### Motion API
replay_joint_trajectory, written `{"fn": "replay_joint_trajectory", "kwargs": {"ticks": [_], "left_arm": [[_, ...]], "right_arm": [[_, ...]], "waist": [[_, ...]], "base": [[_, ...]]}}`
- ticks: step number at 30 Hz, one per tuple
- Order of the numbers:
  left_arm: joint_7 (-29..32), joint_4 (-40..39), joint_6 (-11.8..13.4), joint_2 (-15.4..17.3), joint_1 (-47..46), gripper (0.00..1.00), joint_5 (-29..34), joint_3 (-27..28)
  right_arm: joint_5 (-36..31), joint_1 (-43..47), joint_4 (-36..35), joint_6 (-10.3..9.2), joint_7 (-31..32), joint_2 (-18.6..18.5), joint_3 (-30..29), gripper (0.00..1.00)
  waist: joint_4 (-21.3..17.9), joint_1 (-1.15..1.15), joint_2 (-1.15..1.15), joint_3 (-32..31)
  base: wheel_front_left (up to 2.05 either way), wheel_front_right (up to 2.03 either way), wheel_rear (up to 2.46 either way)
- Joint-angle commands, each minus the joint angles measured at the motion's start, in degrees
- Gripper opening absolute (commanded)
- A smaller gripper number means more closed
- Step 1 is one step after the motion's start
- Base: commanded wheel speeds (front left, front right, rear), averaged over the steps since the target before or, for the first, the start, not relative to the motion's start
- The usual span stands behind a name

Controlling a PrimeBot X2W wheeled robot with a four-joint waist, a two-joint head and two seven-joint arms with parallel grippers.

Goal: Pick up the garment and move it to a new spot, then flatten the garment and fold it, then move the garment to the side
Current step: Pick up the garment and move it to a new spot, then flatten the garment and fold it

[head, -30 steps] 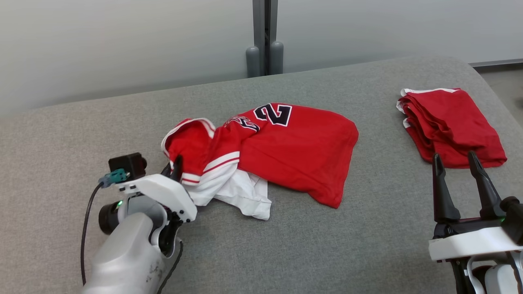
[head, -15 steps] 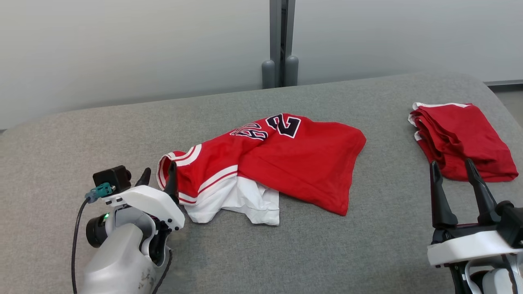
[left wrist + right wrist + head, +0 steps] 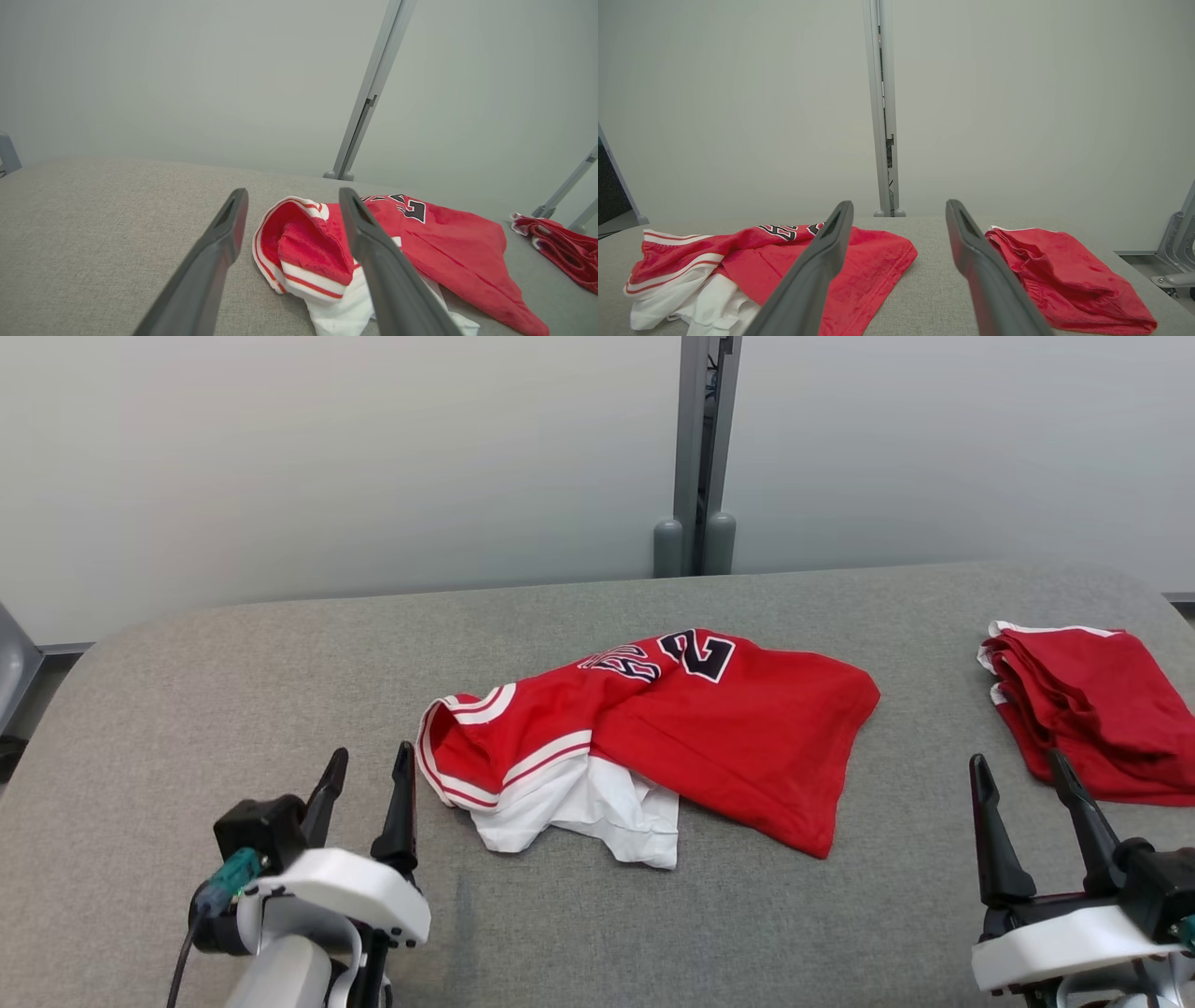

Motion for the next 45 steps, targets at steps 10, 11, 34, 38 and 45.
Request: {"fn": "replay_joint_trajectory", "kwargs": {"ticks": [10, 11, 34, 38, 45], "left_arm": [[-0.24, -12.43, 1.98, -0.82, 13.35, 1.0, 6.41, 3.25], [-0.24, -13.27, 2.02, -0.92, 14.38, 1.0, 6.85, 3.48], [-0.25, -15.55, 2.1, -2.56, 19.17, 1.0, 8.41, 4.85], [-0.25, -15.41, 2.03, -2.6, 19.01, 1.0, 8.62, 4.94], [-0.25, -15.24, 1.98, -2.72, 18.71, 1.0, 8.95, 5.13]], "right_arm": [[0.46, 3.71, 0.11, 0.01, -0.54, -0.28, 0.4, 1.0], [0.63, 4.1, 0.18, 0.01, -0.64, -0.28, 0.48, 1.0], [1.78, 4.71, 3.8, 0.01, -1.8, -0.28, 2.81, 1.0], [1.63, 4.6, 4.13, 0.01, -1.89, -0.28, 2.8, 1.0], [1.59, 4.41, 4.42, 0.01, -1.86, -0.28, 2.85, 1.0]], "waist": [[1.78, 0.0, 0.0, -1.55], [1.87, 0.0, 0.0, -1.67], [2.34, 0.0, 0.0, -2.4], [2.28, 0.0, 0.0, -2.3], [2.31, 0.0, 0.0, -2.18]], "base": [[0.0, 0.0, 0.0], [0.0, 0.0, 0.0], [0.0, 0.0, 0.0], [0.0, 0.0, 0.0], [0.0, 0.0, 0.0]]}}
